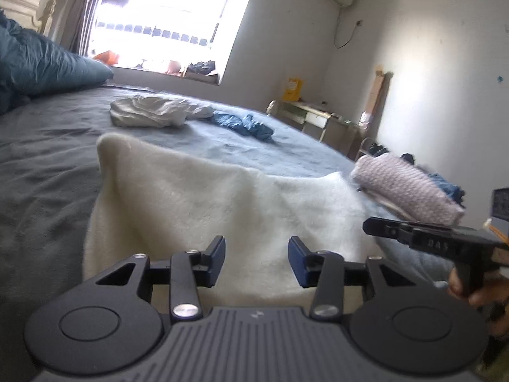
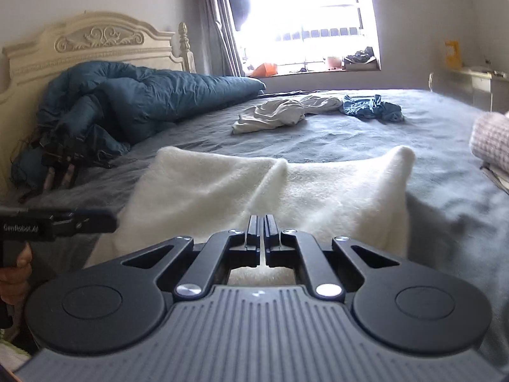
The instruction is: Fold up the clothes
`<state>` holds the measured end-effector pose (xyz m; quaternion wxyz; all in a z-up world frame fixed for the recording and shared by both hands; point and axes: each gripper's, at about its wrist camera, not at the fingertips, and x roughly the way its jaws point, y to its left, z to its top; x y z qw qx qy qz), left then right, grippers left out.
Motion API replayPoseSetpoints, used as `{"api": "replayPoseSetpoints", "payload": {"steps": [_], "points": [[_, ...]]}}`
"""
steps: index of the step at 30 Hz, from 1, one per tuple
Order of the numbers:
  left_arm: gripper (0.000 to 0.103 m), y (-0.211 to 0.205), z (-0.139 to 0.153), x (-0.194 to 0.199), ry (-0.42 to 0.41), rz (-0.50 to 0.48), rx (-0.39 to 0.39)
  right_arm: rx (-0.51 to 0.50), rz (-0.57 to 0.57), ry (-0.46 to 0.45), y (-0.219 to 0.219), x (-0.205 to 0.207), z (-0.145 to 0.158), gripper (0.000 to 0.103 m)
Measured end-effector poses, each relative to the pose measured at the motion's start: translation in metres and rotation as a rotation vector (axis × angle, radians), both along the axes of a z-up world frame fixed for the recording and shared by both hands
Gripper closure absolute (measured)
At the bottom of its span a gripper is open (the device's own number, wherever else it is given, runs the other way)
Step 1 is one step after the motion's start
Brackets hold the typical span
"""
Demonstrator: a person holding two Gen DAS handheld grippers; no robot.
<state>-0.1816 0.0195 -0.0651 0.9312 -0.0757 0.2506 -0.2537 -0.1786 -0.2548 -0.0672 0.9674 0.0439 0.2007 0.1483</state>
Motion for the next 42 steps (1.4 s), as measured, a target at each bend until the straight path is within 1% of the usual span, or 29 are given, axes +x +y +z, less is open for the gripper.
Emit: {"api": "replayPoseSetpoints", "payload": {"steps": [2, 3, 4, 5, 7, 10, 13, 14, 15, 17, 20, 22, 23, 26, 28, 30, 32, 33, 34, 36, 38, 39, 42], "points": [[0.06, -0.005, -0.012, 0.013, 0.054, 0.036, 0.039, -0.061, -0.034, 0.006, 0.004, 0.007, -0.011, 0.1], [0.065, -0.006, -0.019, 0.019, 0.082, 0.061, 0.061, -0.091, -0.05, 0.01, 0.006, 0.01, -0.017, 0.1], [0.068, -0.005, -0.026, 0.023, 0.102, 0.075, 0.057, -0.12, -0.069, 0.063, 0.005, 0.017, -0.028, 0.1], [0.068, -0.001, -0.03, 0.023, 0.111, 0.082, 0.024, -0.147, -0.087, 0.115, 0.003, 0.024, -0.038, 0.101], [0.068, 0.004, -0.03, 0.025, 0.129, 0.088, -0.028, -0.05, -0.09, 0.101, -0.01, 0.023, -0.048, 0.101], [0.067, 0.006, -0.03, 0.027, 0.149, 0.085, -0.059, -0.004, -0.086, 0.113, -0.016, 0.024, -0.046, 0.101], [0.056, 0.006, -0.027, 0.028, 0.163, 0.076, -0.081, 0.031, -0.079, 0.123, -0.021, 0.025, -0.046, 0.1], [0.05, 0.005, -0.025, 0.028, 0.169, 0.072, -0.086, 0.032, -0.075, 0.124, -0.021, 0.025, -0.045, 0.1], [0.047, 0.007, -0.024, 0.029, 0.173, 0.071, -0.088, 0.029, -0.071, 0.127, -0.021, 0.025, -0.044, 0.1], [0.047, 0.006, -0.016, 0.03, 0.164, 0.078, -0.095, 0.011, -0.064, 0.135, -0.02, 0.027, -0.041, 0.1], [0.046, 0.008, 0.0, 0.036, 0.132, 0.074, -0.119, -0.022, -0.052, 0.11, -0.014, 0.024, -0.031, 0.097], [0.043, 0.008, 0.015, 0.05, 0.105, 0.061, -0.12, -0.076, -0.047, 0.05, -0.01, 0.029, -0.015, 0.095], [0.041, 0.007, 0.021, 0.062, 0.096, 0.056, -0.116, -0.105, -0.04, 0.022, -0.007, 0.036, -0.006, 0.093], [0.041, -0.003, 0.033, 0.108, 0.068, 0.083, -0.059, -0.155, -0.01, -0.016, -0.001, 0.075, 0.016, 0.086], [0.043, -0.009, 0.033, 0.143, 0.066, 0.127, -0.043, -0.184, -0.008, -0.014, 0.005, 0.112, 0.024, 0.085], [0.048, -0.007, 0.025, 0.173, 0.065, 0.189, -0.066, -0.212, -0.045, 0.016, -0.004, 0.13, 0.011, 0.085], [0.049, -0.002, 0.014, 0.196, 0.064, 0.253, -0.091, -0.24, -0.083, 0.046, -0.012, 0.147, -0.002, 0.085], [0.054, 0.002, 0.008, 0.204, 0.064, 0.286, -0.103, -0.254, -0.101, 0.061, -0.017, 0.156, -0.009, 0.085], [0.056, 0.007, -0.001, 0.208, 0.078, 0.316, -0.105, -0.268, -0.12, 0.076, -0.021, 0.164, -0.015, 0.085], [0.068, 0.018, -0.016, 0.216, 0.115, 0.335, -0.153, -0.296, -0.157, 0.106, -0.029, 0.181, -0.028, 0.086], [0.071, 0.029, -0.022, 0.213, 0.112, 0.334, -0.219, -0.323, -0.194, 0.136, -0.038, 0.199, -0.041, 0.087], [0.073, 0.034, -0.024, 0.214, 0.115, 0.333, -0.233, -0.255, -0.209, 0.13, -0.05, 0.19, -0.042, 0.087], [0.075, 0.039, -0.03, 0.212, 0.115, 0.339, -0.26, -0.26, -0.241, 0.133, -0.051, 0.18, -0.038, 0.087]]}}
